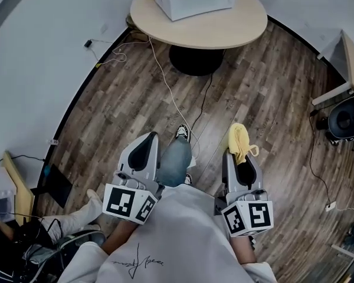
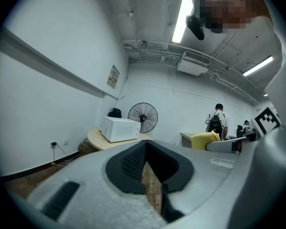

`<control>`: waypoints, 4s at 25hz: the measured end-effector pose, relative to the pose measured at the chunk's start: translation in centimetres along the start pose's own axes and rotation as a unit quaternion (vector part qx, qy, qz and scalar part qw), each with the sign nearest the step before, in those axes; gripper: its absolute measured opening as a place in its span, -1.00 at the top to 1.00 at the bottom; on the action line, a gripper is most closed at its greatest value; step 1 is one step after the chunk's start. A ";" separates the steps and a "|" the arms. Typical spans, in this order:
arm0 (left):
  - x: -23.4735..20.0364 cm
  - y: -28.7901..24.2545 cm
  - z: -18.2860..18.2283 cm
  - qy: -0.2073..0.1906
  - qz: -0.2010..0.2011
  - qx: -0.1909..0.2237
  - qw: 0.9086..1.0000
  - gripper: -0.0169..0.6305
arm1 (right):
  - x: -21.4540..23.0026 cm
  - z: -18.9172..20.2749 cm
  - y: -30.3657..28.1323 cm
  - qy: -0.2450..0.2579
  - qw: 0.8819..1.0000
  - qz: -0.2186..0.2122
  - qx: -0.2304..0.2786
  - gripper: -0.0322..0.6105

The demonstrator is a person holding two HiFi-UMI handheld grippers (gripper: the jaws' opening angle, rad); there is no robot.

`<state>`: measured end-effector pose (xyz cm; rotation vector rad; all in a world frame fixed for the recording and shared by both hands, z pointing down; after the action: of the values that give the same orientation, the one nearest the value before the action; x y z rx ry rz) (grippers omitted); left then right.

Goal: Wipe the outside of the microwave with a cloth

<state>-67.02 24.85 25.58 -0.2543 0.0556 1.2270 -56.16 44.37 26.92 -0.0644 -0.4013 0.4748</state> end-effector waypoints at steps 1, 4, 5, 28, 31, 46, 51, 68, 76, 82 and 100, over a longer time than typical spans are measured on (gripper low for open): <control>-0.2 -0.9 -0.1 0.005 0.001 0.002 1.000 0.98 | 0.5 -0.2 -0.5 0.003 1.000 0.006 -0.003 0.50; -0.3 -3.9 -0.4 0.015 0.013 0.004 1.000 0.98 | 2.5 -1.6 -1.7 0.011 0.999 0.030 -0.004 0.50; -0.2 -5.0 -0.7 0.016 0.019 0.005 1.000 0.98 | 3.3 -2.1 -2.2 0.011 0.999 0.038 -0.003 0.50; -4.5 -42.1 -7.9 0.035 0.023 0.006 0.999 0.97 | 21.6 -15.3 -32.2 0.033 0.998 0.025 -0.035 0.50; -4.8 -45.1 -8.6 0.036 0.019 0.005 0.999 0.97 | 23.3 -16.5 -35.0 0.034 0.998 0.019 -0.040 0.50; -3.8 -50.8 -10.5 0.017 -0.021 0.008 1.000 0.97 | 28.8 -20.8 -42.2 0.058 0.997 -0.030 -0.031 0.50; -3.6 -53.2 -10.8 0.016 -0.068 0.015 0.997 0.97 | 32.3 -22.6 -46.1 0.066 0.996 -0.056 -0.024 0.50; 0.5 -64.7 -12.5 0.022 -0.164 0.056 0.985 0.97 | 47.4 -27.2 -59.7 0.086 0.992 -0.095 0.001 0.50; 1.9 -66.0 -10.9 0.023 -0.209 0.038 0.977 0.97 | 53.9 -26.3 -66.5 0.090 0.993 -0.079 -0.009 0.50; 1.8 -65.3 -9.8 0.038 -0.233 0.031 0.971 0.97 | 56.1 -25.4 -70.5 0.114 0.992 -0.057 -0.004 0.51; -2.2 -63.1 -8.3 0.070 -0.282 0.018 0.957 0.97 | 53.4 -22.8 -74.1 0.129 0.990 -0.049 -0.007 0.51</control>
<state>-7.94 1.24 28.23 -0.2994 0.1188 0.6376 28.16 3.64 36.52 -0.1183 -0.1530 0.3617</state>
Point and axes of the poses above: the fingertips, and each gripper's own axes: y backward along the fingers, x to its right, z out of its underside, the point moved 5 cm from there along y, backward along the fingers, and after that the axes turned 9 degrees about -z, right-handed, at the moved point
